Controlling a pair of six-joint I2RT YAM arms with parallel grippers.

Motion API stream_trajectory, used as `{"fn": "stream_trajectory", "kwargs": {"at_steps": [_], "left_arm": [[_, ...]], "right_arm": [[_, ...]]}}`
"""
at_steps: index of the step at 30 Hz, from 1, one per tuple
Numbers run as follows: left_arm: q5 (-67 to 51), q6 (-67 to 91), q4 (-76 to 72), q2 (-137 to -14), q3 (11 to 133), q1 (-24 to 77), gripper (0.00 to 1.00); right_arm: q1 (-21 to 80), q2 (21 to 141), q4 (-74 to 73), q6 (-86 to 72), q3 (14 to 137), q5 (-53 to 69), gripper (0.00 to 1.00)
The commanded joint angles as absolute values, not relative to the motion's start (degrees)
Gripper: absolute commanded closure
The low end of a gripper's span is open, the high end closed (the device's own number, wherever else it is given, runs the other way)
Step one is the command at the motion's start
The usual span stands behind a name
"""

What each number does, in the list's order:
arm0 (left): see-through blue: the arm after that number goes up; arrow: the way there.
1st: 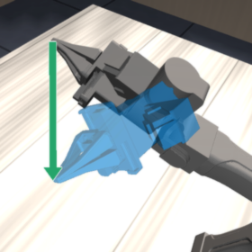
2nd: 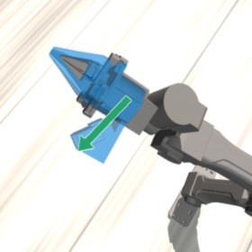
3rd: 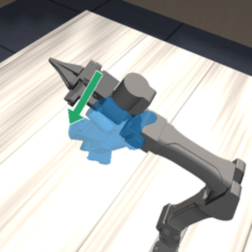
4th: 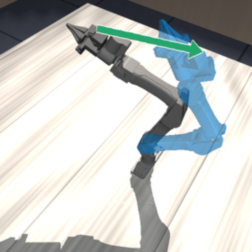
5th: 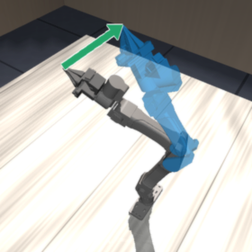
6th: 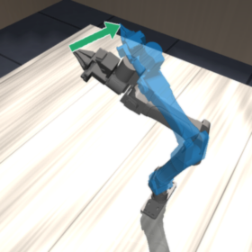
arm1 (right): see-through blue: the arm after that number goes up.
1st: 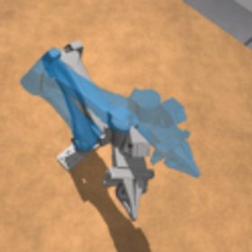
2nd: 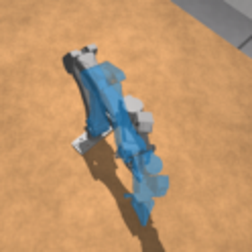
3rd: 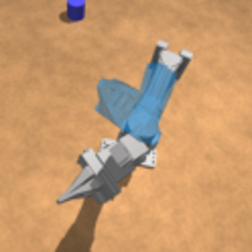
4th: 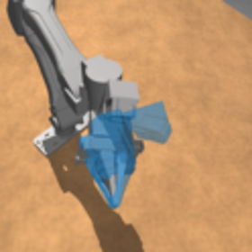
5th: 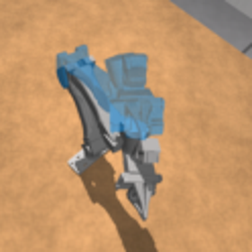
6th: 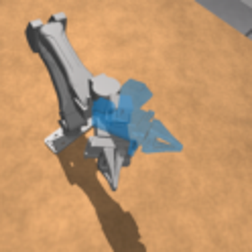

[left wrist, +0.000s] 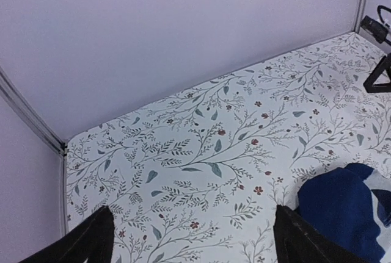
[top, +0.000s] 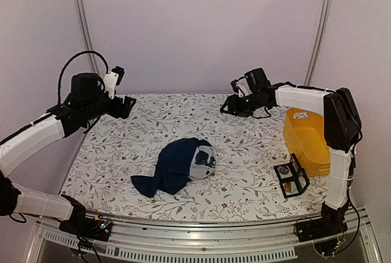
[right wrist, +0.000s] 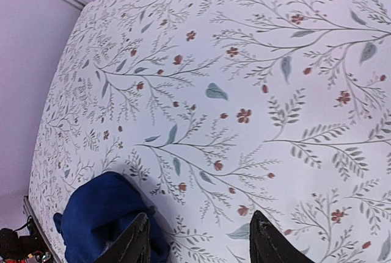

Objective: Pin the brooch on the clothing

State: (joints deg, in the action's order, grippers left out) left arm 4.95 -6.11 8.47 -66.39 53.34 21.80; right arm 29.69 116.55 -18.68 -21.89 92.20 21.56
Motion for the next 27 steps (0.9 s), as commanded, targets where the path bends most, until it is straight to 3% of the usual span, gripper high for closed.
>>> {"fn": "stream_trajectory", "kwargs": {"at_steps": [1,4,6,14,21,24,25,27], "left_arm": [[3.1,-8.86,22.12,-71.77,59.22,31.16,0.23],[1.71,-2.11,29.89,-73.42,60.26,37.49,0.35],[0.55,6.38,29.77,-72.39,57.08,40.77,0.37],[7.76,31.26,19.8,-69.16,35.95,51.13,0.31],[12.88,34.8,19.85,-77.34,32.81,55.28,0.32],[13.5,34.85,18.74,-79.64,32.85,55.27,0.45],[13.16,34.5,18.47,-80.07,33.06,55.29,0.52],[13.06,33.94,18.39,-80.35,33.79,55.29,0.83]], "right_arm": [[30.01,111.79,-22.14,-18.28,90.77,13.58,0.47],[34.69,107.39,-23.12,-11.88,86.76,10.13,0.48],[37.38,105.58,-23.41,-9.61,84.49,9.68,0.47],[42.17,107.47,-21.08,-12.37,80.24,16.64,0.47],[45.24,114.37,-24.01,-12.84,79.67,15.52,0.44],[45.26,115.7,-22.77,-13.84,77.85,18.54,0.45],[45.31,116.1,-22.61,-14.03,77.57,19.73,0.51],[45.27,116.69,-22.59,-14.1,77.21,21.68,0.71]]}}
